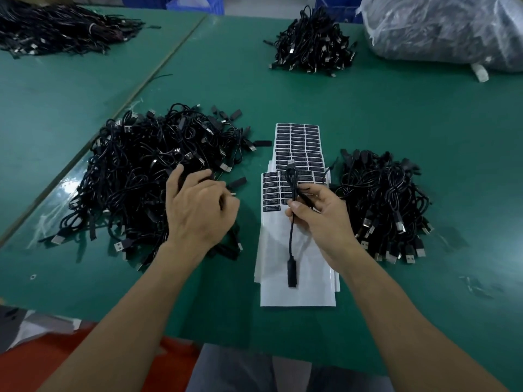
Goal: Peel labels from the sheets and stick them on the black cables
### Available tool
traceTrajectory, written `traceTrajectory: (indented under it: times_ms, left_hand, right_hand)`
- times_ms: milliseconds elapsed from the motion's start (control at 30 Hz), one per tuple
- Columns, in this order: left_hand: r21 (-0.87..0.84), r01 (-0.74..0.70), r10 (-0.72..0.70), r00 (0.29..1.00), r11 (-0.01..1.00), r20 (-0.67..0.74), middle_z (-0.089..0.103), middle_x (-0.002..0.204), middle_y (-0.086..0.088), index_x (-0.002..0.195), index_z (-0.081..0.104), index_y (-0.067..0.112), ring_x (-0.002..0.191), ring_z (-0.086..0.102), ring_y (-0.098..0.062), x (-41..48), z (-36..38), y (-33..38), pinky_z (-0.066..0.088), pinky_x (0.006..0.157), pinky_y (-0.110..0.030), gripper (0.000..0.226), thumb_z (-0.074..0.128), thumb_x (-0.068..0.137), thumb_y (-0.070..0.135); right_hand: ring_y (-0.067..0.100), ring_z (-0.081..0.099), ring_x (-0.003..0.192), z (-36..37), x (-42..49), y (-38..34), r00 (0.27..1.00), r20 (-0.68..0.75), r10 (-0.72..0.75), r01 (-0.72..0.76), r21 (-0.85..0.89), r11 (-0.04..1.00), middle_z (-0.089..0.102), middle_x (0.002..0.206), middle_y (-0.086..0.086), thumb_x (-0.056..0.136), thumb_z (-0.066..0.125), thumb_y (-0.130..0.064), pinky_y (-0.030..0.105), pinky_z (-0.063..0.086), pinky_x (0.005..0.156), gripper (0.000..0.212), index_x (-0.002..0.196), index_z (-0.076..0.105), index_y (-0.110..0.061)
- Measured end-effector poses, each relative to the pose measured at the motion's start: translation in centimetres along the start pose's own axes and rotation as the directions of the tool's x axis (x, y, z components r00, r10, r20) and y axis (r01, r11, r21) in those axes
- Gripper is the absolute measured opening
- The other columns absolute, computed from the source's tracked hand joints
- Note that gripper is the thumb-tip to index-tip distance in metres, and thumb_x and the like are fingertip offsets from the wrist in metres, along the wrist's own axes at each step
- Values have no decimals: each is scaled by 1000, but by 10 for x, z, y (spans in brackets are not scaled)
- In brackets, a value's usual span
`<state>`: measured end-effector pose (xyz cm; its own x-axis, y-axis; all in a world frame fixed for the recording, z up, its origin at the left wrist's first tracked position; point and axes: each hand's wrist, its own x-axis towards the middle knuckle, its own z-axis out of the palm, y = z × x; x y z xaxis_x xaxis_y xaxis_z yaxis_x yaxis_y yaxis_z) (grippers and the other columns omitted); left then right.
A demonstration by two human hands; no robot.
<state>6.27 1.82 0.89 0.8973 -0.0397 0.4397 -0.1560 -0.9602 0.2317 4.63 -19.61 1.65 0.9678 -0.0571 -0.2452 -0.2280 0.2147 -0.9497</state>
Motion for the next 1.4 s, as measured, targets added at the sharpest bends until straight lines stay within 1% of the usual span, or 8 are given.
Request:
traceTrajectory:
  times_ms: [133, 233, 500, 667, 967, 1100, 1267, 1400]
  left_hand:
    - [-104, -48, 48, 999, 993, 3, 77, 94, 3, 92, 77, 19, 101, 68, -21, 9, -12, 32, 42, 93, -36, 45, 39, 97, 42]
    - [-331, 124, -47, 972, 936, 232, 73, 86, 12, 109, 72, 25, 87, 68, -17, 16, -12, 57, 52, 75, -33, 49, 39, 95, 59]
    - [-789, 493, -315, 864, 367, 393, 63, 58, 7, 81, 68, 10, 52, 57, -10, 21, 6, 65, 47, 52, -28, 28, 67, 96, 34]
    - [-844, 502, -511, 784, 188, 352, 62, 54, 8, 86, 62, 10, 52, 62, -10, 23, 2, 42, 52, 51, -23, 21, 66, 98, 27]
    - [-903, 427, -546, 749, -36, 376, 59, 74, -1, 94, 56, 4, 59, 66, -10, 20, -1, 35, 56, 58, -21, 22, 59, 102, 24]
    - [-896, 445, -580, 733, 16, 354, 61, 81, -2, 97, 57, 5, 61, 65, -9, 20, -2, 29, 55, 57, -22, 21, 62, 100, 25]
    - [-798, 503, -740, 663, 330, 112, 42, 88, 8, 95, 38, 27, 78, 46, -13, 13, -3, 27, 49, 73, -29, 49, 83, 79, 34]
    - [-610, 280, -462, 872, 741, -160, 47, 86, 16, 90, 49, 27, 74, 45, -1, 9, -6, 34, 42, 68, -18, 30, 79, 83, 27]
  right_hand:
    - [13, 71, 77, 1, 0, 0, 999, 21, -43, 44, -31, 999, 73, 93, 5, 90, 68, 4, 21, 57, 72, 31, 104, 68, -24]
    - [14, 68, 73, 3, -2, -4, 990, 86, -112, 120, -100, 988, 75, 90, 2, 91, 68, 0, 25, 57, 70, 33, 107, 71, -29]
    - [10, 63, 60, -1, -8, -21, 957, 285, -62, 134, -239, 962, 74, 75, 2, 91, 72, -15, 19, 47, 55, 59, 138, 43, -34]
    - [13, 72, 89, -3, -13, -20, 927, 373, 42, 177, -534, 827, 77, 91, -3, 91, 73, -21, 36, 56, 89, 38, 127, 62, -26]
    - [16, 66, 90, -2, -13, -13, 943, 328, 53, 193, -671, 716, 68, 99, -7, 95, 67, -28, 25, 56, 74, 16, 107, 62, -37]
    - [26, 70, 83, -1, -14, -11, 968, 251, -4, 162, -609, 776, 74, 79, -2, 95, 68, -21, 39, 60, 75, 12, 84, 71, -26]
    - [2, 64, 65, -6, -8, -8, 969, 103, -225, 236, -653, 719, 69, 70, -10, 94, 69, -22, 15, 54, 68, 10, 87, 76, -24]
    - [-11, 65, 81, -6, -9, -5, 958, 106, -266, 278, -566, 776, 69, 85, -24, 89, 74, -14, 5, 48, 75, 17, 101, 79, -25]
